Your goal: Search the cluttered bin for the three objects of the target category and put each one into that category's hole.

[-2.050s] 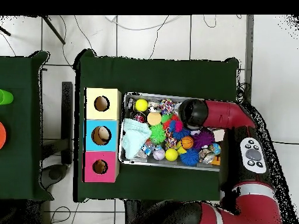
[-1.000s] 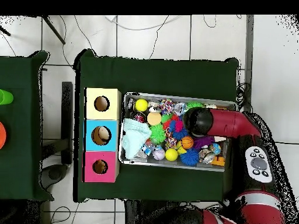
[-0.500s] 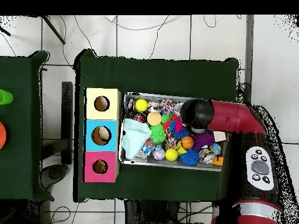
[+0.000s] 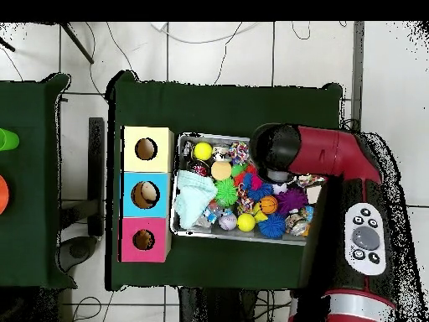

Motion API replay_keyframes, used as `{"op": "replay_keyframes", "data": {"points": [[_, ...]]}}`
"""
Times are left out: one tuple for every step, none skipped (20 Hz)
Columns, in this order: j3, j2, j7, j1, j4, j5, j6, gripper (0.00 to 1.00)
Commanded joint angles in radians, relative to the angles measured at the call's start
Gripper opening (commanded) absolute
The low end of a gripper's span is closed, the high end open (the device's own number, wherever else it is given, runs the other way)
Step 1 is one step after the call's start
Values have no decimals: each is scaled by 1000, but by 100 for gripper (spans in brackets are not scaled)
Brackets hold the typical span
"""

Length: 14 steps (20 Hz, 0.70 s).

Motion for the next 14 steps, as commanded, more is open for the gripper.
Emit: {"op": "replay_keyframes", "data": {"points": [[0,-9,167,14,62,27,-5,100],[-6,-14,181,19,88,25,-38,100],[-12,-19,194,25,115,24,-71,100],[-19,-18,209,33,131,22,-95,100],[-28,-16,225,45,144,19,-113,100],[-36,-12,243,57,151,16,-125,100],[-46,-7,258,70,156,13,-134,100],[-56,-3,274,84,161,13,-143,100],[-66,1,286,98,168,13,-153,100],[-75,4,295,111,176,12,-165,100],[-85,5,309,123,191,14,-188,100],[-93,7,315,134,205,17,-203,100],[-101,9,317,144,222,16,-223,100],[-107,10,313,152,239,15,-238,100]]}}
